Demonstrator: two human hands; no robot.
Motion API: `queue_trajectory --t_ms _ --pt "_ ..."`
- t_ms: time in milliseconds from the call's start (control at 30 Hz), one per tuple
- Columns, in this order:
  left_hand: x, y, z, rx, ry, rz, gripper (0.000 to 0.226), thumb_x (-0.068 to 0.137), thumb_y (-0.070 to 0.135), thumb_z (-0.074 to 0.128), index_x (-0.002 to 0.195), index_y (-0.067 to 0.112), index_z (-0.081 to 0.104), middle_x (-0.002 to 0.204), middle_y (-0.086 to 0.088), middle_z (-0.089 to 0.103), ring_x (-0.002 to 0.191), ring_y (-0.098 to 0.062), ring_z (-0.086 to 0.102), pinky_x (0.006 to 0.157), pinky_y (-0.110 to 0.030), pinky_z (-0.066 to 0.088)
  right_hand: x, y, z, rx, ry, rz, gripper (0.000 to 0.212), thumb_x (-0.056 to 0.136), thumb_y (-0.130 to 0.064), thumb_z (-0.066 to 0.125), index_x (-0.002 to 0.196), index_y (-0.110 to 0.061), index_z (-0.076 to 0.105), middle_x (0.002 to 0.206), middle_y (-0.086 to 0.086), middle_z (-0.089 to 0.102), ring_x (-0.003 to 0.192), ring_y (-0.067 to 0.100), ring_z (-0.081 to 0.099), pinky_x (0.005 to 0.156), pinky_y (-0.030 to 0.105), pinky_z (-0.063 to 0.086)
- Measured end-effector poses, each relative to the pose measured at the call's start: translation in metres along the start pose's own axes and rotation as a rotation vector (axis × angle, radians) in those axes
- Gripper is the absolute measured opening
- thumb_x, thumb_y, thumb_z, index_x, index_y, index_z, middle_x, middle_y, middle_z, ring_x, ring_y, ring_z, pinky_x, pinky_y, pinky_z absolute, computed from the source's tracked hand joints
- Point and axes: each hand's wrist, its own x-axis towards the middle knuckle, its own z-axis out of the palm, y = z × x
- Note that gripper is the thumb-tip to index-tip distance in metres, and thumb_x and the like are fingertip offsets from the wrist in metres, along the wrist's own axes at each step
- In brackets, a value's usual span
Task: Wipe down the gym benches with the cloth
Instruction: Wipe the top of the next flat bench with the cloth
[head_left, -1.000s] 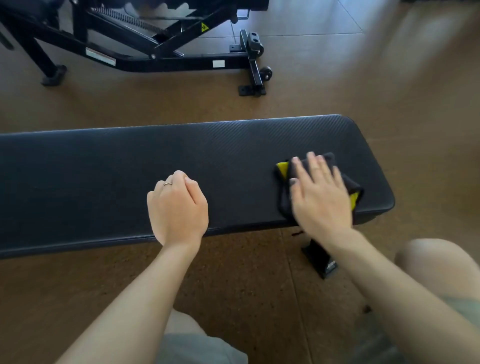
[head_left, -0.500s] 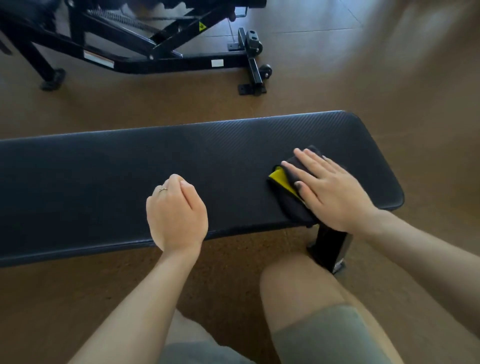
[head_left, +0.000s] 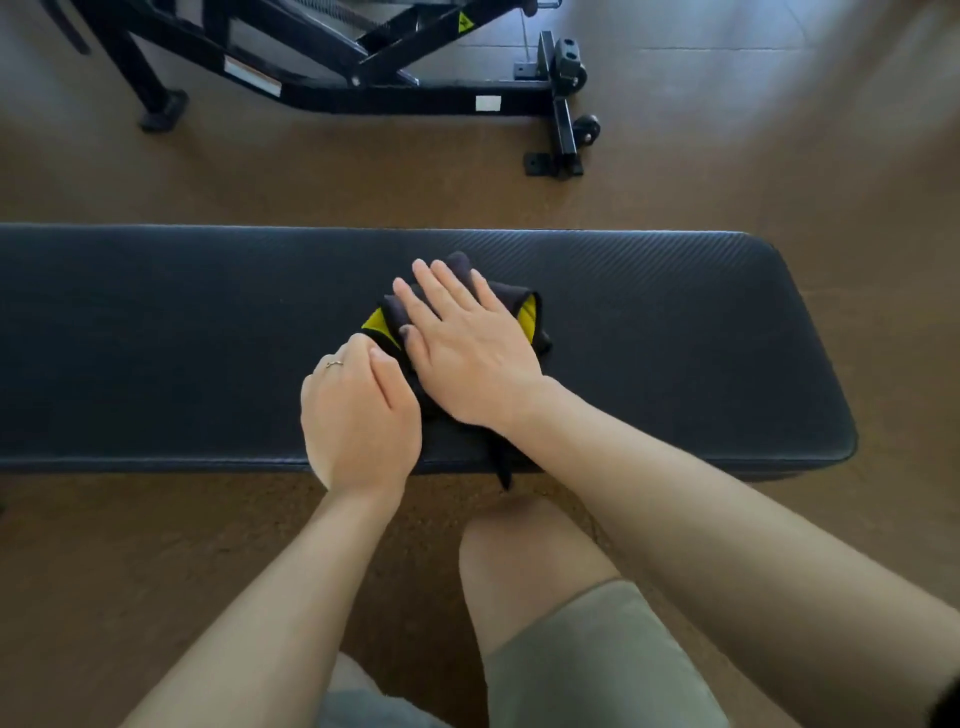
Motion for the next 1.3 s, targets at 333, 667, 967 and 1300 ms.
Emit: queue_trajectory --t_ms 333,667,967,1300 --pt "-0.003 0.000 0.004 0.015 0.053 -0.007 0.032 0.097 0.016 0.029 0.067 0.014 0.040 0.061 0.003 0.040 0.055 -0.019 0.038 0.062 -0.033 0.032 0.024 -0.001 -0.004 0.013 -0.117 -0.314 0.056 0.111 -0.042 0.016 0.164 -0.022 0.019 0.172 0.002 0.013 0.160 0.021 0.004 0.130 0.045 0.004" --pt "-0.003 0.002 0.001 0.138 -0.061 -0.081 0.027 0.088 0.018 0.029 0.064 0.007 0.036 0.058 -0.002 0.038 0.059 -0.026 0.039 0.058 -0.037 0.025 0.012 0.139 -0.026 0.046 0.015 0.122 0.055 0.111 -0.042 0.021 0.162 -0.024 0.028 0.169 0.005 0.027 0.155 0.023 0.022 0.126 0.040 0.017" --pt "0.000 0.010 0.001 0.171 -0.054 -0.071 0.026 0.087 0.015 0.030 0.062 0.008 0.034 0.056 -0.002 0.036 0.058 -0.029 0.037 0.059 -0.038 0.029 0.035 0.079 -0.014 -0.053 -0.005 0.039 0.063 0.108 -0.038 0.018 0.161 -0.004 0.022 0.168 0.021 0.021 0.157 0.034 0.016 0.128 0.050 0.010" --pt "-0.002 0.006 0.001 0.217 -0.104 -0.074 0.026 0.088 0.015 0.032 0.062 0.013 0.034 0.059 0.000 0.036 0.062 -0.029 0.041 0.060 -0.037 0.027 -0.003 0.140 -0.019 0.014 0.002 0.026 0.060 0.110 -0.041 0.016 0.164 -0.016 0.019 0.172 0.009 0.011 0.160 0.023 0.006 0.130 0.042 0.006"
